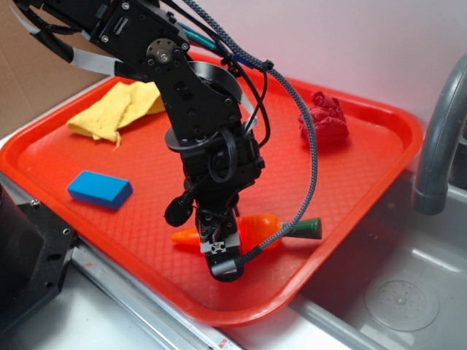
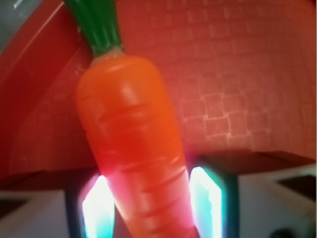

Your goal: Grab the carrot.

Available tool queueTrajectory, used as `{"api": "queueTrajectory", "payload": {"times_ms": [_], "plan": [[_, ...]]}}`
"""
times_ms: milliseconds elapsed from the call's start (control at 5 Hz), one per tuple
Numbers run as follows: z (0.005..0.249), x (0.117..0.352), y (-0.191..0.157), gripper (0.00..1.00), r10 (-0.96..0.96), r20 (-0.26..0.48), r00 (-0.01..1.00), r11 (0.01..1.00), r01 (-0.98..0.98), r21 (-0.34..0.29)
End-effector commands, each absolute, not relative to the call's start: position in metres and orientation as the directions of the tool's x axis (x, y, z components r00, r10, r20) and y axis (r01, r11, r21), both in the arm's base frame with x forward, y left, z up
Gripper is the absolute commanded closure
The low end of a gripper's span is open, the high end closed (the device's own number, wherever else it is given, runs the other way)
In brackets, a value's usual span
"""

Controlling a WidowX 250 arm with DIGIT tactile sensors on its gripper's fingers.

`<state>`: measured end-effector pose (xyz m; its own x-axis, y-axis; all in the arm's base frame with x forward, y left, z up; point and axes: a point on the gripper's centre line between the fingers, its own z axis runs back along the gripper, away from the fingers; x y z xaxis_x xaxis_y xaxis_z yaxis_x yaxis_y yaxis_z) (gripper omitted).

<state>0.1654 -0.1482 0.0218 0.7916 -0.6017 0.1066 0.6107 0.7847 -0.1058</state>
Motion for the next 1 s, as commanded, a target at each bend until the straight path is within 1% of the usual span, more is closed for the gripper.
{"api": "queueTrajectory", "payload": {"times_ms": [0,200,400,600,800], "plan": [[0.087,0.173,-0.105,1.00,-0.439,0.066,0.896,0.891,0.444,-0.098],[0.123,0.174,-0.070,1.00,-0.291,0.094,0.952,0.947,0.300,-0.112],[0.165,0.170,-0.021,1.00,-0.049,0.091,0.995,0.995,0.056,-0.081],[0.188,0.162,0.013,1.00,0.140,0.052,0.989,0.990,-0.138,-0.041],[0.202,0.150,0.025,1.00,0.284,0.050,0.958,0.958,-0.286,0.033]]}}
